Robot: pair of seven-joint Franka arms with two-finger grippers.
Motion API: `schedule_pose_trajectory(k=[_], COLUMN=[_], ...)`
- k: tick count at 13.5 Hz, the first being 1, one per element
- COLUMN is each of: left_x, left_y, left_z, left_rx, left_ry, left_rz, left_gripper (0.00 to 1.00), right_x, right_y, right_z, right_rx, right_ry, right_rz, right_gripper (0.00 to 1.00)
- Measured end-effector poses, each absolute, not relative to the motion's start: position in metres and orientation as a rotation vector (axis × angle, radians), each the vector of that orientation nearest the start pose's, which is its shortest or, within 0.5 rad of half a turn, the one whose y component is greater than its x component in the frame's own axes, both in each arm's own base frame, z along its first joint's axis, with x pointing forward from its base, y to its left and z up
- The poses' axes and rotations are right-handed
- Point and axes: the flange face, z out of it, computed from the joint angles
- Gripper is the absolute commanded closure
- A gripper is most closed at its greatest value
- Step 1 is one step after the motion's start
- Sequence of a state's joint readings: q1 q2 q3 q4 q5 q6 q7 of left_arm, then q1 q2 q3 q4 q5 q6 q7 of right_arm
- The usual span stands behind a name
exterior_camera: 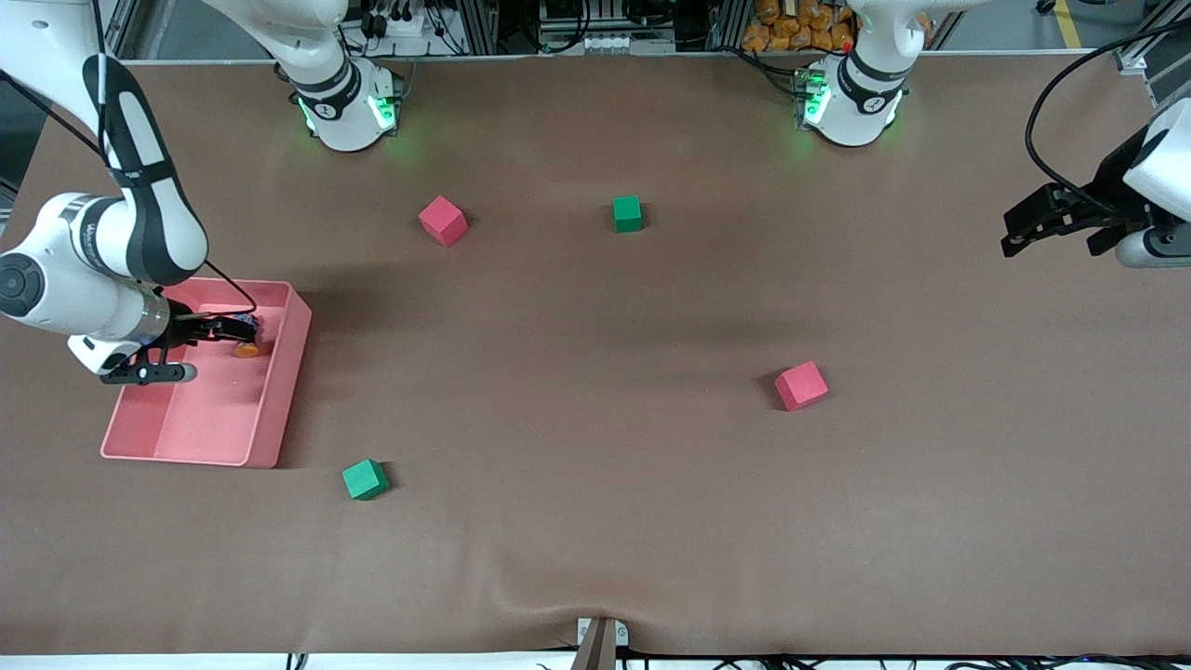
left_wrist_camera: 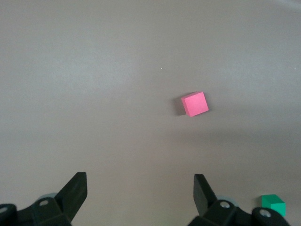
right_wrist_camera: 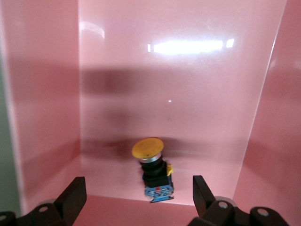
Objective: Place and upright button with both arms
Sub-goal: 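Reach the right gripper into the pink tray toward the button, then close the right gripper on the button's black base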
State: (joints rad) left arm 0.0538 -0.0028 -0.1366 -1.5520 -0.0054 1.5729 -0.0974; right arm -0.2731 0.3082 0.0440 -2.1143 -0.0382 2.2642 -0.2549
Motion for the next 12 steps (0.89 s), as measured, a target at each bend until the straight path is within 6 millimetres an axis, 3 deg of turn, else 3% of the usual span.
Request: schedule_pose_trajectory(k=[4,8,12], left_x=[0.553,0.553,0.553], left_y=[-0.047,-0.047,-0.048], left_z=[0.635,0.634,0.634], left_rx=[-3.149,-3.149,-3.149], left_ry=[-0.021,-0.021,-0.02], left_rz=[-0.035,-0.035,-0.034], left_gripper=[0.0,0.0,0.0], right_x=[0.541,0.524,0.516], right_y=[-0.144,-0.151,-0.148], right_z=[0.233,0.202,0.193], right_rx=[-3.126,-3.132,-3.124], right_ry=[-0.136,-0.159,-0.181], right_rz=[0.254,0.188,0.199], right_gripper=[0.0,0.0,0.0])
